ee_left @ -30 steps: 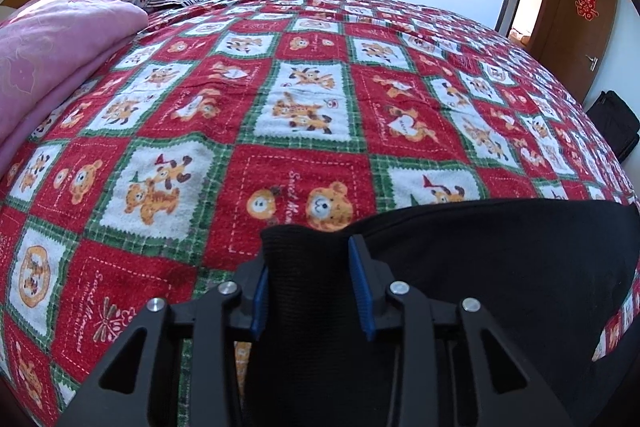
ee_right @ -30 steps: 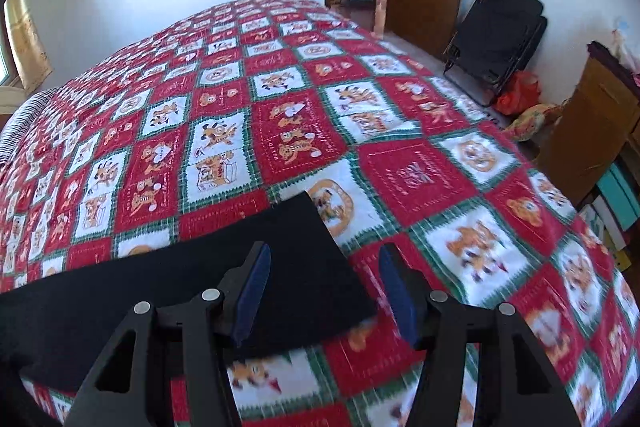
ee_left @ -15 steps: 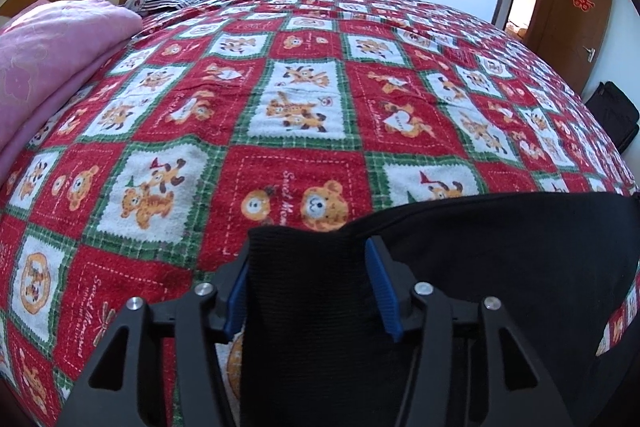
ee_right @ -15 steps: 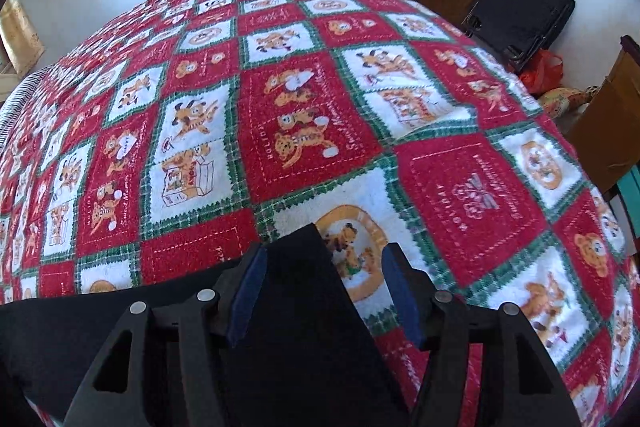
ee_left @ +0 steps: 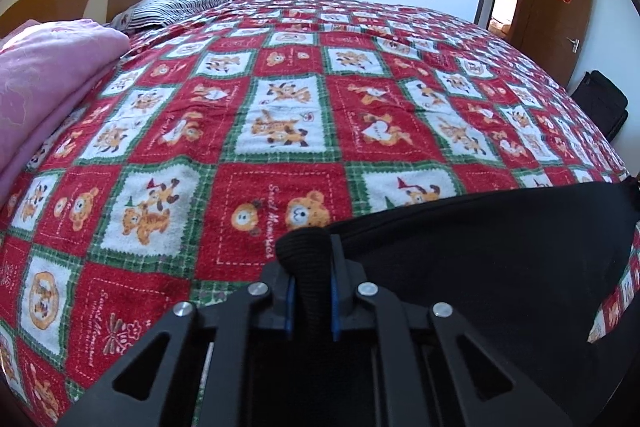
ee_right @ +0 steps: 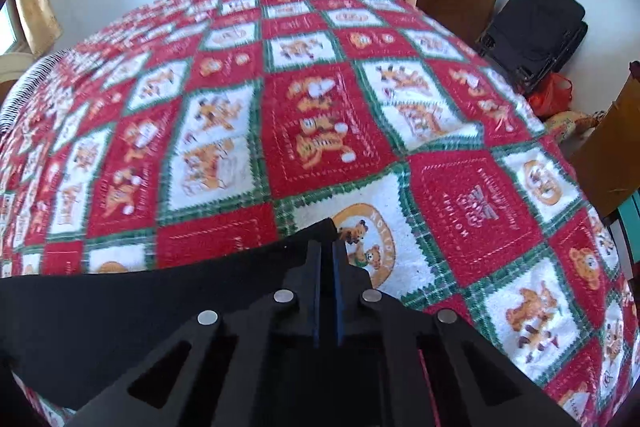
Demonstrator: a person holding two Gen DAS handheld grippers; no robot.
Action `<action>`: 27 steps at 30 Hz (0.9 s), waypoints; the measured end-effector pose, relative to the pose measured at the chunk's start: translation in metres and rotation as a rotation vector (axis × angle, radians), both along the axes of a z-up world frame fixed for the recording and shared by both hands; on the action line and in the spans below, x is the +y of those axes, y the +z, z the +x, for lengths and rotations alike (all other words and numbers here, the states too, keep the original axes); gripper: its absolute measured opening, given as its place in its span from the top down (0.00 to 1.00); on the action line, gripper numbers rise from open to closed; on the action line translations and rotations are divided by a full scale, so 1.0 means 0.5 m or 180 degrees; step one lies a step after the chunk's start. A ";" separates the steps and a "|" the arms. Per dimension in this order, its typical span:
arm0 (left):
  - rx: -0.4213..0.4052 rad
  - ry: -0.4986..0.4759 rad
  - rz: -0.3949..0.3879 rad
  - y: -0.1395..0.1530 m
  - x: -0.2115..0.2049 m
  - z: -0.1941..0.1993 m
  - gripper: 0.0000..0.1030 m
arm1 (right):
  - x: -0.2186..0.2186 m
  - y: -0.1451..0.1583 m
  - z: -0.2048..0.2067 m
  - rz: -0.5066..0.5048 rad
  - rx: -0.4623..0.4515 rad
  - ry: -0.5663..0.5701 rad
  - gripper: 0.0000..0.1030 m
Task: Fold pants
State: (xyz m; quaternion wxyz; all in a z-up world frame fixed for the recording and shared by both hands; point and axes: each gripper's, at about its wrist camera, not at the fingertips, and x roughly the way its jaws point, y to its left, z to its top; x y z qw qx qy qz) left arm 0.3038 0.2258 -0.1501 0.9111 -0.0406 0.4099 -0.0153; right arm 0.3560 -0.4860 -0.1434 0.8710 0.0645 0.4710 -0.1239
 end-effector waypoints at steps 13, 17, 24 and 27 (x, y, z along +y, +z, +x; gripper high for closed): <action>-0.0347 -0.0090 -0.0130 0.063 0.006 -0.044 0.87 | 0.031 0.142 -0.133 -0.0210 -0.0582 0.0083 0.96; -0.0433 -0.0104 -0.0181 0.074 0.011 -0.061 0.87 | 0.032 0.172 -0.187 -0.0248 -0.0707 0.0065 0.96; -0.0663 -0.0161 -0.0312 0.102 0.021 -0.121 0.87 | 0.027 0.207 -0.289 -0.0222 -0.0961 -0.0010 0.97; -0.0743 -0.0192 -0.0360 0.109 0.025 -0.153 0.87 | 0.026 0.209 -0.332 -0.0190 -0.1036 -0.0040 0.97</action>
